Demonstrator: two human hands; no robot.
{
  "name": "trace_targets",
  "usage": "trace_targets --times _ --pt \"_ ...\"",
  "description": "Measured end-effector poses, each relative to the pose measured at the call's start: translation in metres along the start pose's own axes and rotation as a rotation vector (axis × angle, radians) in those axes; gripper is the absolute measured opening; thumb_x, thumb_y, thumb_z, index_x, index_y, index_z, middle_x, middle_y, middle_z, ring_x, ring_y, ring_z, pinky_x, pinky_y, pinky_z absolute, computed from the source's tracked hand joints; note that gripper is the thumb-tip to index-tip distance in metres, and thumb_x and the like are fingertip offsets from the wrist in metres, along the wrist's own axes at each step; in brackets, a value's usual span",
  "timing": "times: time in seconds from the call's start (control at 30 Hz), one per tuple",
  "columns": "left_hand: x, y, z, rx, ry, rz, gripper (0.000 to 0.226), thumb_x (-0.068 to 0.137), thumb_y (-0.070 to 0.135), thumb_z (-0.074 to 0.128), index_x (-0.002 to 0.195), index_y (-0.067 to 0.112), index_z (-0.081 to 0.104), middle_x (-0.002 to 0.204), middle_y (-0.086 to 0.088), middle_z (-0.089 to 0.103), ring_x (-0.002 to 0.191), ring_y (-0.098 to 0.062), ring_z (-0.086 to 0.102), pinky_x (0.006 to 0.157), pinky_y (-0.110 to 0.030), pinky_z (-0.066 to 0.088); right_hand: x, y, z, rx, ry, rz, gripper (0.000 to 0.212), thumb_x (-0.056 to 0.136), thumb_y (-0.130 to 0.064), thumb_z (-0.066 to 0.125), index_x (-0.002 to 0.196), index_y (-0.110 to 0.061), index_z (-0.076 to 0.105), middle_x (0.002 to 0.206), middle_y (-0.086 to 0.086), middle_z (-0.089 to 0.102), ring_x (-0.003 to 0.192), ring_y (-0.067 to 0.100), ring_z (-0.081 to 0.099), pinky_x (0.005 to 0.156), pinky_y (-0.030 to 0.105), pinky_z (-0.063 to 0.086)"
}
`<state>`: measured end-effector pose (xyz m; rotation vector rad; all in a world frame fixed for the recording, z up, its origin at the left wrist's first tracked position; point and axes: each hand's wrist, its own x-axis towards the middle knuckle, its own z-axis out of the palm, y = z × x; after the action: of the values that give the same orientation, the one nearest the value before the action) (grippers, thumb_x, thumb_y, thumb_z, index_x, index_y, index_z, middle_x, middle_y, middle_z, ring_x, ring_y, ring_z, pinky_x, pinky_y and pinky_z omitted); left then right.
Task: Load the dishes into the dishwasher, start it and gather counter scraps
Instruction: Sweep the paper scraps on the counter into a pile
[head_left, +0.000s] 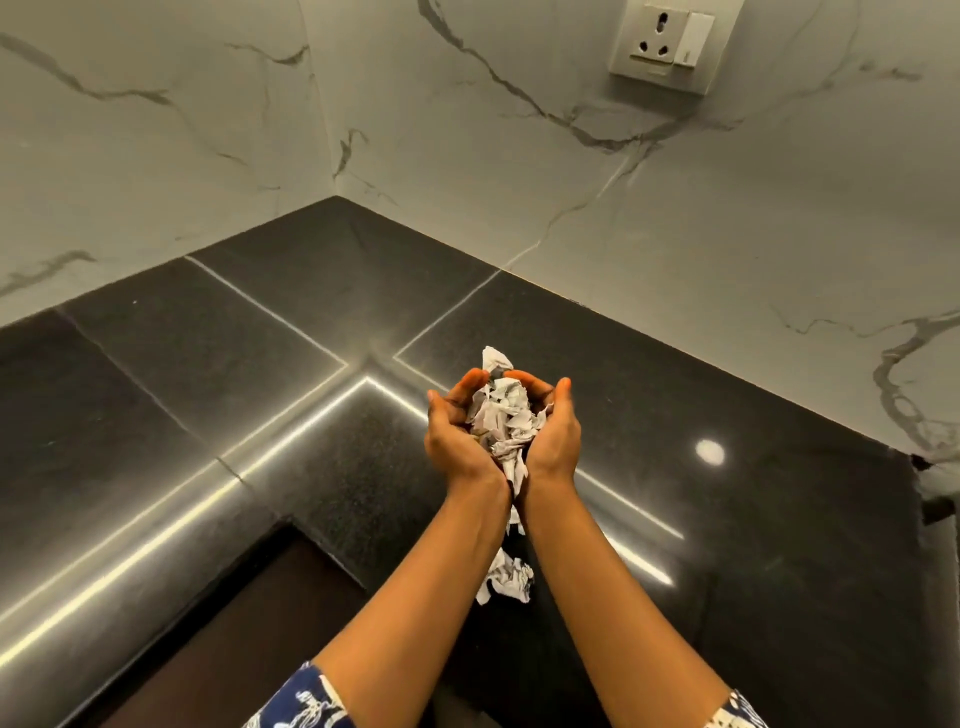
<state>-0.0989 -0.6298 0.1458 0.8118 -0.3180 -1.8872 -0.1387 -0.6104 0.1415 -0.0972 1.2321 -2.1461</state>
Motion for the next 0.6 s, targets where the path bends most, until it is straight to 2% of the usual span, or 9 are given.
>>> trace_targets --times 0.13,0.27,0.37,0.47,0.53,0.6 --pt "-0.017 0.027 -0.020 -0.114 0.068 0.133 0.053 0.101 0.039 0.031 0.086 0.006 0.069 0.090 -0.013 0.071 0.088 -0.030 0.067 0.088 -0.044 0.053 -0.028 0.012 0.016 0.043 -0.129 0.095 0.053 0.100 -0.038 0.032 0.079 -0.008 0.069 0.083 0.013 0.071 0.080 0.026 0.067 0.080 0.040 0.054" --pt "-0.043 0.068 -0.064 -0.193 0.158 0.248 0.052 0.102 0.036 0.028 0.088 0.004 0.066 0.081 -0.009 0.072 0.077 -0.023 0.070 0.072 -0.032 0.058 -0.075 0.046 0.036 0.057 -0.249 0.226 0.049 0.098 -0.041 0.036 0.085 -0.006 0.068 0.089 0.015 0.070 0.086 0.028 0.066 0.083 0.040 0.053" --pt "-0.069 0.101 -0.111 -0.255 0.242 0.335 0.051 0.102 0.036 0.028 0.088 0.003 0.065 0.080 -0.011 0.072 0.075 -0.024 0.070 0.063 -0.030 0.058 -0.122 0.087 0.045 0.073 -0.342 0.348 0.050 0.097 -0.042 0.037 0.079 -0.008 0.070 0.085 0.014 0.070 0.085 0.028 0.066 0.087 0.043 0.050" --pt "-0.094 0.125 -0.166 -0.281 0.337 0.417 0.051 0.102 0.035 0.028 0.086 0.004 0.064 0.078 -0.011 0.073 0.075 -0.024 0.071 0.064 -0.029 0.057 -0.174 0.129 0.044 0.019 -0.427 0.485 0.050 0.095 -0.044 0.039 0.084 -0.005 0.070 0.095 0.021 0.068 0.095 0.036 0.063 0.095 0.050 0.047" --pt "-0.109 0.132 -0.208 -0.300 0.420 0.452 0.051 0.102 0.036 0.027 0.086 0.004 0.064 0.078 -0.011 0.073 0.075 -0.024 0.071 0.063 -0.029 0.058 -0.206 0.157 0.037 -0.022 -0.451 0.588 0.051 0.096 -0.044 0.038 0.086 -0.003 0.067 0.095 0.023 0.067 0.094 0.037 0.063 0.092 0.049 0.048" --pt "-0.122 0.134 -0.254 -0.323 0.520 0.445 0.053 0.101 0.038 0.028 0.085 0.005 0.065 0.082 -0.013 0.073 0.080 -0.027 0.071 0.070 -0.034 0.058 -0.236 0.191 0.024 -0.065 -0.421 0.708 0.052 0.097 -0.041 0.035 0.082 -0.003 0.067 0.093 0.022 0.068 0.092 0.036 0.064 0.090 0.047 0.050"
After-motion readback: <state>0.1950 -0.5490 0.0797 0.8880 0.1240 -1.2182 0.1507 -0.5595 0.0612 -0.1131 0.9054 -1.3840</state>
